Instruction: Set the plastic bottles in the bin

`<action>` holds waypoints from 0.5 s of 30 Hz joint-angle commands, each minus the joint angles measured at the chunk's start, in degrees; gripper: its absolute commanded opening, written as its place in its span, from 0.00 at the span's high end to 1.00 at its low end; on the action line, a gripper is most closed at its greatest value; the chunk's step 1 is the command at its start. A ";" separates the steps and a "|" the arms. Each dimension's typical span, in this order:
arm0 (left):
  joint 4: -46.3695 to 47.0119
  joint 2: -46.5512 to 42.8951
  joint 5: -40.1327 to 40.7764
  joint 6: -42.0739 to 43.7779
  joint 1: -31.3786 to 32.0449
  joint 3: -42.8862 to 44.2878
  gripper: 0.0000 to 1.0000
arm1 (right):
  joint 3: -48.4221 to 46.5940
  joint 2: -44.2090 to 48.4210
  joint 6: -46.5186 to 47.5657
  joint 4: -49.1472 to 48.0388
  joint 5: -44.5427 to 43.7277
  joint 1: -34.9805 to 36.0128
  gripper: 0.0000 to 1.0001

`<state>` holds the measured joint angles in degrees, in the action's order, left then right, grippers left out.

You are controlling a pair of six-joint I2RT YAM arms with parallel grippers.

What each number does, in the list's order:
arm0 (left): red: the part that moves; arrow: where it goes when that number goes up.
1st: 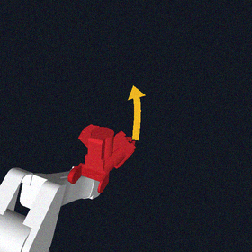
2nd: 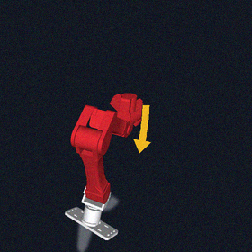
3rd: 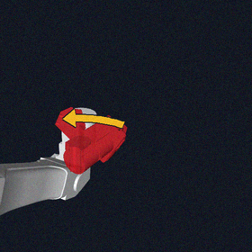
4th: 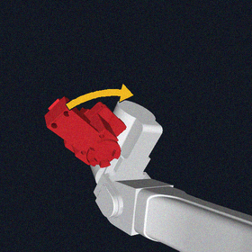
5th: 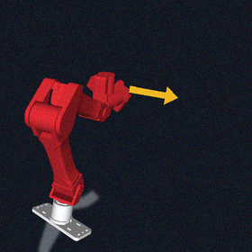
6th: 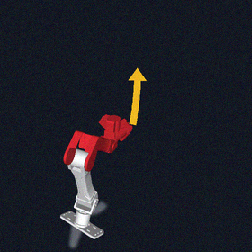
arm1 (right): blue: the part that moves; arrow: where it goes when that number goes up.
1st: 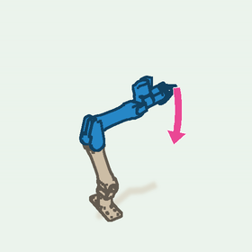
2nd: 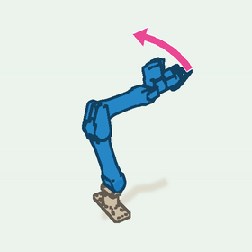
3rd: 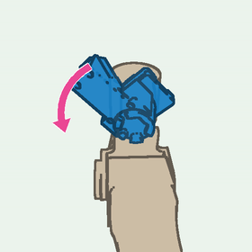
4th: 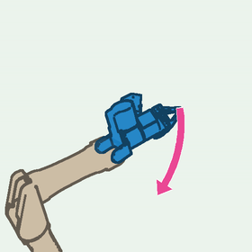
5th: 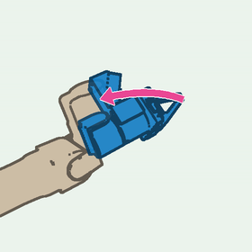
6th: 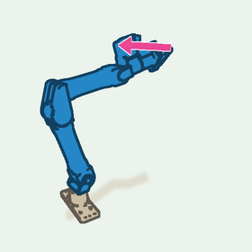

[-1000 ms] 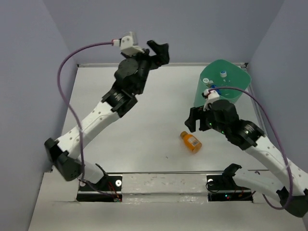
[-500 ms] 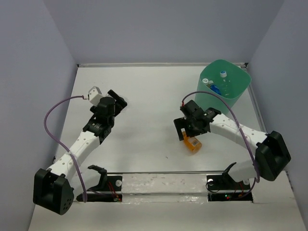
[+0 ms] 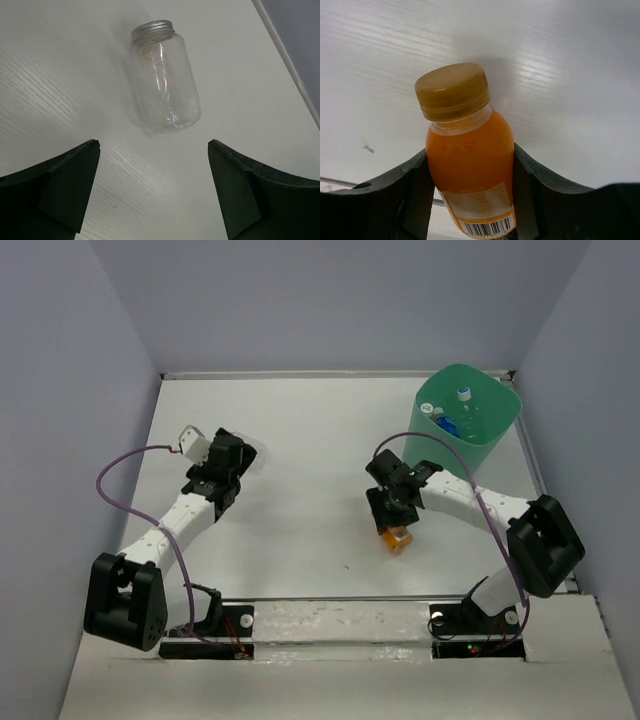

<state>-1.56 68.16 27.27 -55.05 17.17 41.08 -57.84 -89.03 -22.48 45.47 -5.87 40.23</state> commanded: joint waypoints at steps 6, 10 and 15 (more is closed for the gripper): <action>1.21 10.04 2.97 -3.05 -3.89 10.23 0.01 | -23.69 16.34 5.60 -4.34 -8.97 -2.60 0.74; 1.21 16.81 -0.27 -2.00 -5.65 14.20 0.01 | -30.22 22.04 8.93 -14.14 -13.98 -11.90 0.75; 2.88 24.81 -3.62 1.95 -7.15 18.94 0.01 | -31.01 20.14 13.15 -20.24 -16.63 -26.14 0.75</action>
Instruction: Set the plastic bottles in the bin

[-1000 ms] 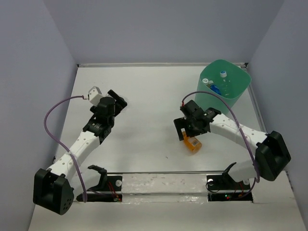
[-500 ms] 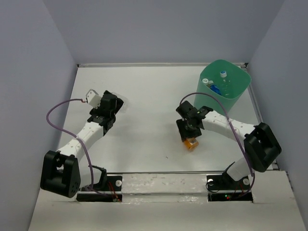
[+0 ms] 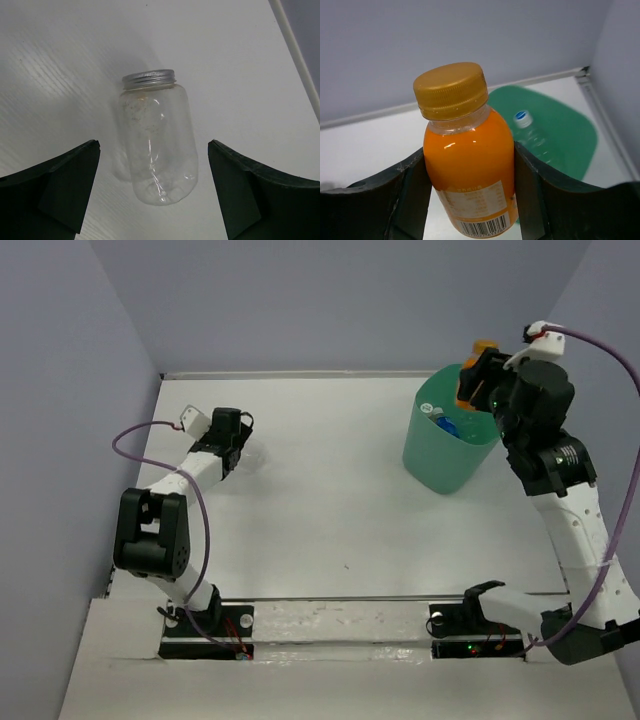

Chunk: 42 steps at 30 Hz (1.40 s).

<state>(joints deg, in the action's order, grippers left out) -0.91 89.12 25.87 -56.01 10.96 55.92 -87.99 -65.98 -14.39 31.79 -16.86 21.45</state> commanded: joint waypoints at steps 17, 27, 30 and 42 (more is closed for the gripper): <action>0.99 14.41 -3.98 6.70 -1.82 12.10 0.01 | 8.70 -4.44 -0.10 -10.96 7.00 -17.67 0.07; 0.99 18.80 -3.02 7.58 -2.26 14.39 0.07 | 11.51 5.05 -4.15 -9.29 22.82 -17.67 0.07; 0.99 19.69 -2.93 7.67 -2.44 14.66 0.25 | 12.57 7.00 -5.56 -9.29 28.01 -17.67 0.07; 6.70 4.67 -8.11 13.20 6.95 13.60 0.62 | 10.47 20.61 -10.39 -9.73 37.07 -17.67 0.09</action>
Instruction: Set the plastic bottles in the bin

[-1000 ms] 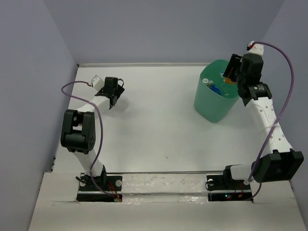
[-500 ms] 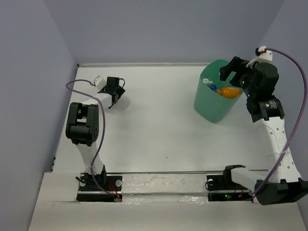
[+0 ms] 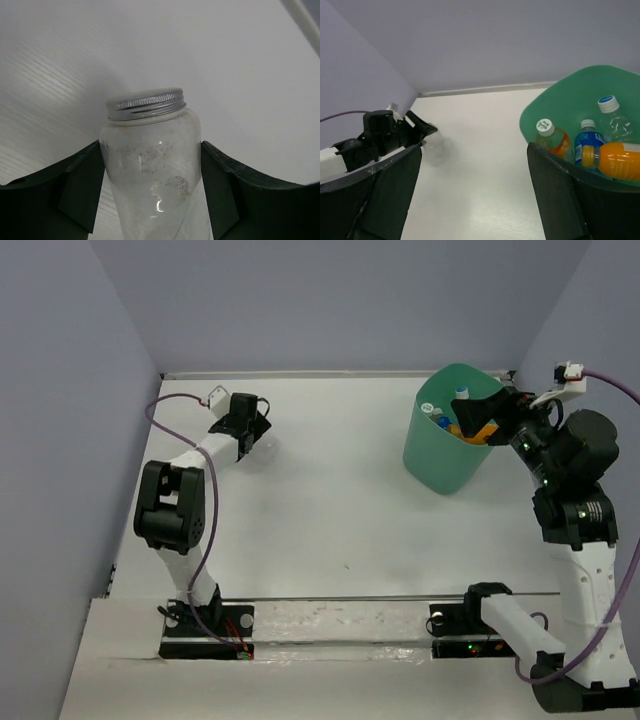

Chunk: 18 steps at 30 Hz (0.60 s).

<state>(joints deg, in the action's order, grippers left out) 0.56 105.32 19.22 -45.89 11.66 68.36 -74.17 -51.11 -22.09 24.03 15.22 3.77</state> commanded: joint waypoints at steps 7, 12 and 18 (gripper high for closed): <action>12.69 -18.74 -4.18 6.60 25.22 11.42 0.62 | -5.98 13.30 -6.56 -2.06 5.35 0.01 0.97; 17.89 -14.98 -3.84 10.20 33.77 19.61 0.62 | -6.34 18.32 -8.06 -2.23 4.55 0.01 1.00; 19.39 -3.38 -2.52 14.85 40.80 37.61 0.62 | -7.21 21.75 -9.73 -2.41 8.23 0.01 1.00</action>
<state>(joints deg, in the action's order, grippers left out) 16.23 95.53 15.27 -35.88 49.36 96.97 -79.48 -30.06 -29.87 23.16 19.84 3.77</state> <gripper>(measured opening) 0.781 0.010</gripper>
